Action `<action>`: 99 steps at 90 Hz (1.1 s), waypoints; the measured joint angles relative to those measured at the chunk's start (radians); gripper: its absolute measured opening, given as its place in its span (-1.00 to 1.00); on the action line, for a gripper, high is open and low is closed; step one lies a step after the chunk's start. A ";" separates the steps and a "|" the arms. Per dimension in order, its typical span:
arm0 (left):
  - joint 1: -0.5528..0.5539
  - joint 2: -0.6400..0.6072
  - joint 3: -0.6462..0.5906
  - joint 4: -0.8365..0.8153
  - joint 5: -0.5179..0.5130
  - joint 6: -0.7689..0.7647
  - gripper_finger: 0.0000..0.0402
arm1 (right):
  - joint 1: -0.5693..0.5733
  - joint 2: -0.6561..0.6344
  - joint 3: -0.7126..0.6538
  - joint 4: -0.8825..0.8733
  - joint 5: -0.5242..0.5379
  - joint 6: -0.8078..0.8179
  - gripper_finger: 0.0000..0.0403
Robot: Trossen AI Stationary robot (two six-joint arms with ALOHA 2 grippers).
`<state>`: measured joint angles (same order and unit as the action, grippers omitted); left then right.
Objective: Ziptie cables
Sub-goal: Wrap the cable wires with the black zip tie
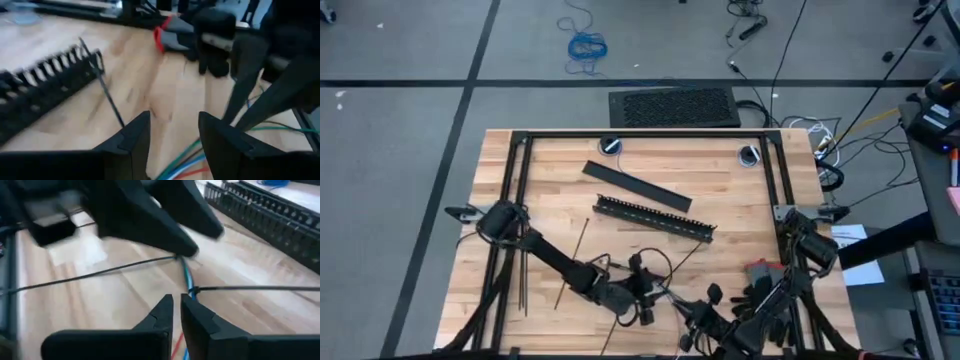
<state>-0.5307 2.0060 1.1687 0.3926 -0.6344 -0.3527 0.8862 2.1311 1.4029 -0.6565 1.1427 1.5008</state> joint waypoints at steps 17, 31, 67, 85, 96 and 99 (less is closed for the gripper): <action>-0.003 0.008 0.000 -0.112 -0.016 -0.053 -0.19 | -0.038 0.000 -0.022 -0.066 -0.128 -0.016 -0.76; -0.033 0.049 0.000 -0.137 -0.059 -0.052 -0.19 | -0.047 0.001 -0.084 -0.357 -0.247 0.167 -0.49; -0.026 0.106 -0.001 -0.128 -0.190 -0.043 -0.19 | -0.086 -0.003 -0.104 -0.261 -0.298 -0.485 -0.07; -0.021 0.155 -0.001 -0.053 -0.194 -0.080 -0.19 | -0.145 -0.006 -0.102 -0.279 -0.312 -0.694 -0.09; -0.023 0.174 -0.002 -0.037 -0.193 -0.071 -0.19 | -0.177 -0.006 -0.103 -0.293 -0.293 -0.766 -0.09; -0.022 0.174 -0.002 -0.031 -0.193 -0.071 -0.19 | -0.184 -0.006 -0.104 -0.297 -0.282 -0.776 -0.09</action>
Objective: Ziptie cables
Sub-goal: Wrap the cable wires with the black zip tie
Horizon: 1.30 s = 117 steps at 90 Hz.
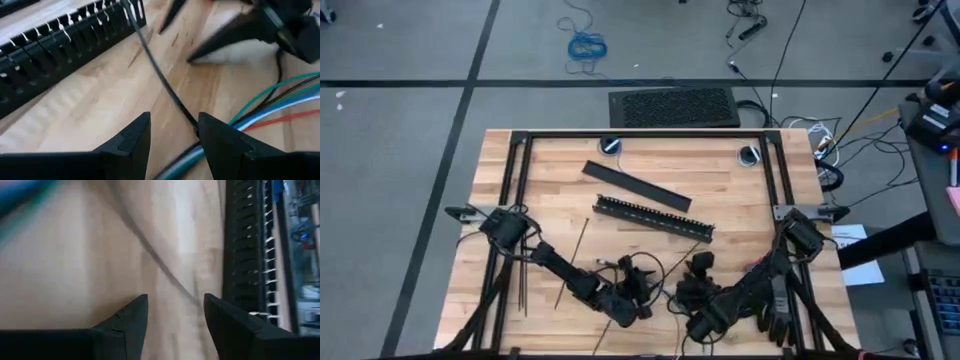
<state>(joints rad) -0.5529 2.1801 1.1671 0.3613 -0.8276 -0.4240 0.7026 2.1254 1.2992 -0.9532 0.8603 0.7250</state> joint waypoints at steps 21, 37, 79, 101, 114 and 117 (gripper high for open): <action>-0.004 -0.001 0.000 0.023 0.001 0.011 -0.19 | -0.058 0.001 -0.002 0.061 0.046 -0.050 -0.09; -0.004 -0.001 0.000 0.025 0.004 0.012 -0.19 | -0.073 0.002 -0.002 0.103 0.051 -0.081 -0.15; -0.007 -0.001 0.000 0.026 0.005 0.011 -0.18 | -0.075 0.003 -0.003 0.101 0.010 -0.056 -0.99; -0.007 -0.001 0.000 0.023 -0.008 -0.017 -0.18 | -0.074 0.003 -0.001 0.097 0.005 -0.052 -1.00; 0.002 0.012 0.000 0.018 -0.013 -0.062 -0.19 | -0.073 0.008 0.030 0.036 0.012 -0.026 -1.00; 0.005 0.019 0.000 0.020 -0.011 -0.070 -0.20 | -0.072 0.010 0.039 0.019 0.014 -0.023 -1.00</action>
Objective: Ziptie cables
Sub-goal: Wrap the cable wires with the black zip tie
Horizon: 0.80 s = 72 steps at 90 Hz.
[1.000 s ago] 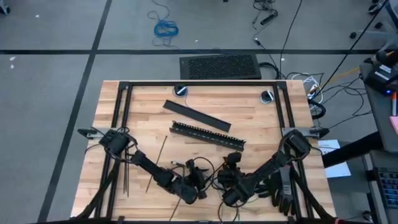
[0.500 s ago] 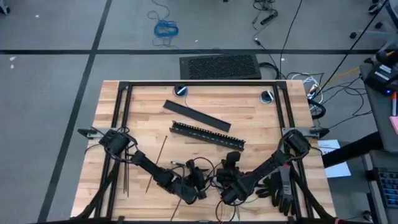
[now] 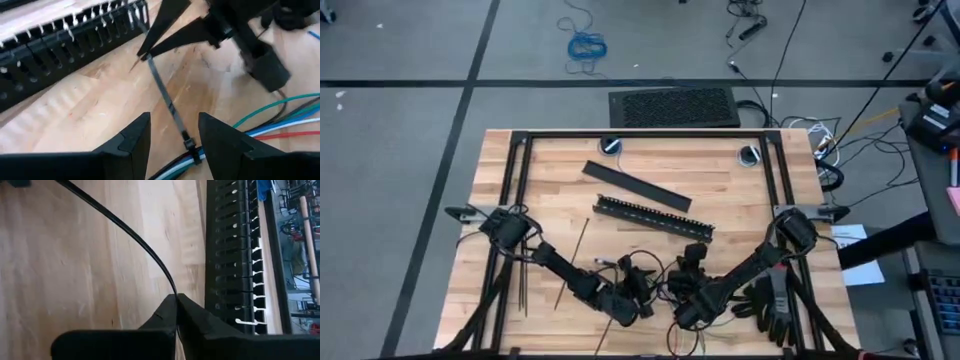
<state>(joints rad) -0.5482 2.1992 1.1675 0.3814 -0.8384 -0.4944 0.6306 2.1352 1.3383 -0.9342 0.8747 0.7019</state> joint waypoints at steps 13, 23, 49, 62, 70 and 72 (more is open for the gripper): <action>0.002 0.008 0.000 0.000 0.010 -0.022 -0.38 | 0.001 0.004 0.023 -0.035 0.001 -0.012 -1.00; 0.001 0.008 0.000 0.002 0.008 -0.021 -0.58 | 0.001 0.003 0.025 -0.038 0.005 -0.010 -1.00; -0.006 0.008 0.000 0.003 -0.031 -0.022 -0.92 | 0.001 0.000 0.025 -0.039 0.006 -0.007 -1.00; -0.006 0.013 0.000 0.006 -0.032 -0.024 -0.92 | 0.000 -0.001 0.026 -0.044 0.010 0.000 -1.00; -0.005 0.018 0.000 0.006 -0.035 -0.025 -0.92 | -0.002 -0.002 0.026 -0.069 0.018 0.045 -1.00; -0.005 0.018 0.000 0.006 -0.035 -0.025 -0.92 | -0.002 -0.002 0.027 -0.077 0.021 0.054 -1.00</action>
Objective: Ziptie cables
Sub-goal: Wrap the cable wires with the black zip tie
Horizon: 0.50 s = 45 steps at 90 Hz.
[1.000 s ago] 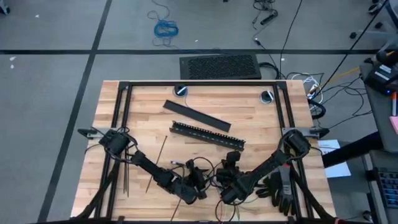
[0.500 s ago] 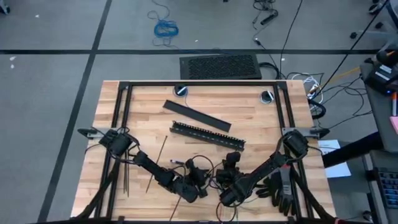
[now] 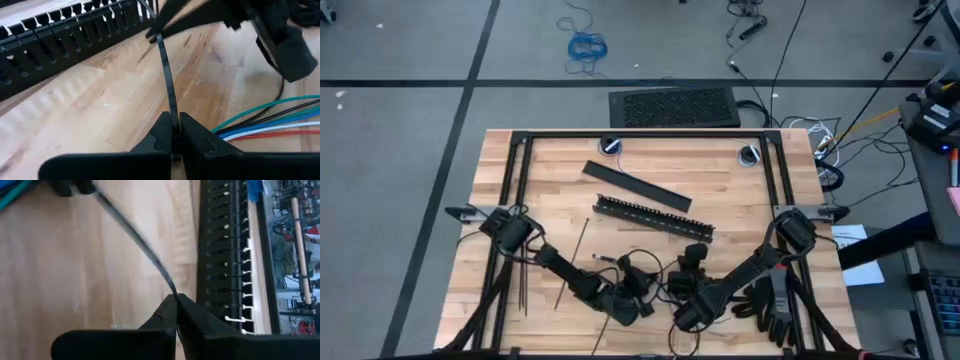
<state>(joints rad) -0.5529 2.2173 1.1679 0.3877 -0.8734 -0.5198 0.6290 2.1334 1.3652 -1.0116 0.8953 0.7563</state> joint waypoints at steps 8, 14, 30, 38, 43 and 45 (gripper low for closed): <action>0.001 0.008 0.001 0.003 0.000 -0.022 -0.92 | 0.000 -0.002 0.001 -0.029 0.004 0.035 -1.00; 0.001 0.012 0.001 0.006 -0.003 -0.025 -0.92 | 0.000 -0.002 0.004 -0.046 0.004 0.047 -1.00; 0.000 0.020 0.002 0.008 -0.001 -0.054 -0.92 | 0.000 -0.002 0.070 -0.154 0.045 0.107 -1.00; 0.000 0.026 0.003 0.009 0.000 -0.070 -0.92 | 0.001 -0.002 0.112 -0.209 0.068 0.123 -1.00; 0.001 0.027 0.003 0.010 0.000 -0.072 -0.92 | 0.000 -0.002 0.129 -0.237 0.075 0.122 -1.00; 0.001 0.027 0.003 0.009 0.000 -0.075 -0.92 | -0.001 -0.002 0.137 -0.247 0.076 0.122 -1.00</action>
<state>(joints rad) -0.5520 2.2448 1.1709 0.3969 -0.8738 -0.5950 0.6285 2.1319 1.5023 -1.2585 0.9717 0.8783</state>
